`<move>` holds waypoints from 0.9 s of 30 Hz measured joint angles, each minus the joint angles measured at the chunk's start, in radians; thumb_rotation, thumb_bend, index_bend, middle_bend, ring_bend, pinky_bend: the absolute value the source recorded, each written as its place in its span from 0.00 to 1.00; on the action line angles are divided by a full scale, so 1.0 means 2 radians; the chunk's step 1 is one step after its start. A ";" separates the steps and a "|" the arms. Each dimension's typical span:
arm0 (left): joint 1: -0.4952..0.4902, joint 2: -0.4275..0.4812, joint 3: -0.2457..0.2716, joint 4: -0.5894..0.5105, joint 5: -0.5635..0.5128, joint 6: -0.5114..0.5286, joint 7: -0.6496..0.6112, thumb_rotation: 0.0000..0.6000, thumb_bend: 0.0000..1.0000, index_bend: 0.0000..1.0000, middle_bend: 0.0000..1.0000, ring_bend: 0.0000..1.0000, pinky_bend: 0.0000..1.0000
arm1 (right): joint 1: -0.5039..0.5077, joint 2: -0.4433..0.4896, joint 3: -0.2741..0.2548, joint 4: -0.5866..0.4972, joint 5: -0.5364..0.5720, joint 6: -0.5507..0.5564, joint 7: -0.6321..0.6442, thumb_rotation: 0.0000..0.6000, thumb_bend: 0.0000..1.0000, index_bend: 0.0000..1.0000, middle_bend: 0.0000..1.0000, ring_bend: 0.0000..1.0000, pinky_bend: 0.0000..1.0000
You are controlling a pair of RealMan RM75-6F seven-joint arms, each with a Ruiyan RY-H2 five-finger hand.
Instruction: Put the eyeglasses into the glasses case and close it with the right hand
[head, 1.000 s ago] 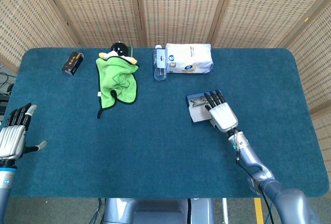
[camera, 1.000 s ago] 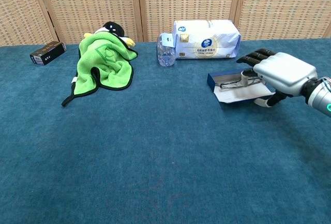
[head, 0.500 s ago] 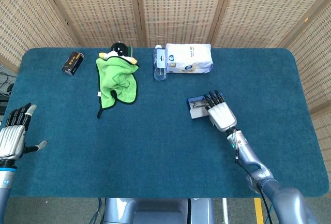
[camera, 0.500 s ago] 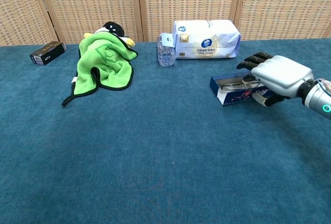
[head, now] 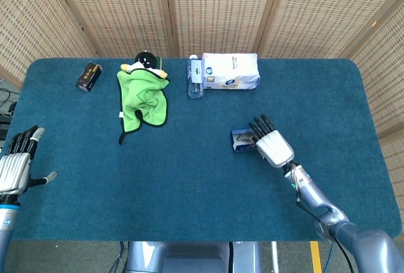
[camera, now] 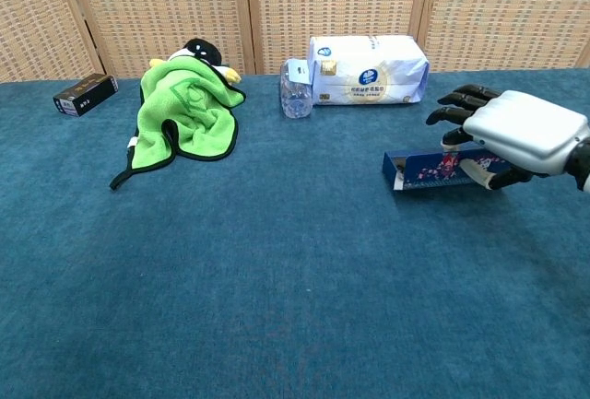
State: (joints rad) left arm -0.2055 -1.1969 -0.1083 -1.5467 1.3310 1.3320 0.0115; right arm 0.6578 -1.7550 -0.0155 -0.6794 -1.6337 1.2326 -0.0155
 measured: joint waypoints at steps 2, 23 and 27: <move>0.000 0.000 0.000 0.000 0.000 0.000 0.000 1.00 0.01 0.00 0.00 0.00 0.00 | -0.005 0.022 -0.008 -0.034 -0.009 0.010 -0.008 1.00 0.65 0.65 0.17 0.00 0.03; -0.001 -0.001 0.000 0.002 -0.002 -0.002 0.002 1.00 0.01 0.00 0.00 0.00 0.00 | 0.008 0.109 -0.020 -0.178 -0.033 -0.044 -0.117 1.00 0.65 0.65 0.17 0.00 0.03; -0.001 -0.002 0.001 0.002 -0.001 -0.003 0.003 1.00 0.01 0.00 0.00 0.00 0.00 | 0.011 0.108 -0.017 -0.178 -0.031 -0.053 -0.125 1.00 0.65 0.65 0.17 0.00 0.03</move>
State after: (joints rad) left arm -0.2077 -1.2002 -0.1066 -1.5432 1.3287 1.3268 0.0179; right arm 0.6800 -1.5389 -0.0496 -1.0354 -1.6947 1.1258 -0.2657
